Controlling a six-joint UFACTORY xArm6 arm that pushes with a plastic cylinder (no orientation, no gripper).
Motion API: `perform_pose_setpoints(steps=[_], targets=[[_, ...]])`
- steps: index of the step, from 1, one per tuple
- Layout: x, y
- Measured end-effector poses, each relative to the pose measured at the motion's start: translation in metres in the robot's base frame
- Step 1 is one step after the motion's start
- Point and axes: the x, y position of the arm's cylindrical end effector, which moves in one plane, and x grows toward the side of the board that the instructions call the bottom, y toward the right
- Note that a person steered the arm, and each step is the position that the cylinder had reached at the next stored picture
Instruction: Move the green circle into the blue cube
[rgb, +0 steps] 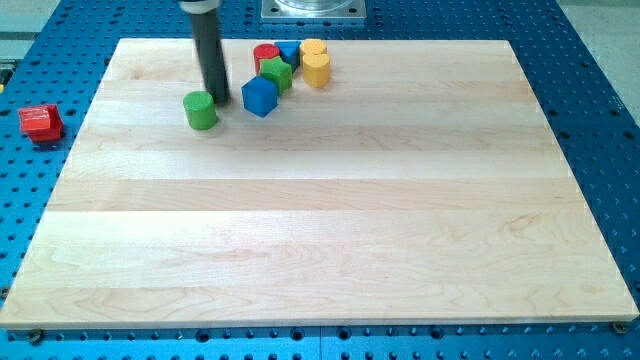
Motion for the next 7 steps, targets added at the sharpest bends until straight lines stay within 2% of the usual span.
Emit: perform_pose_setpoints(steps=[1, 3, 4, 6, 7], targets=[[0.031, -0.039], [0.049, -0.039], [0.056, -0.011], [0.072, 0.010], [0.053, 0.071]])
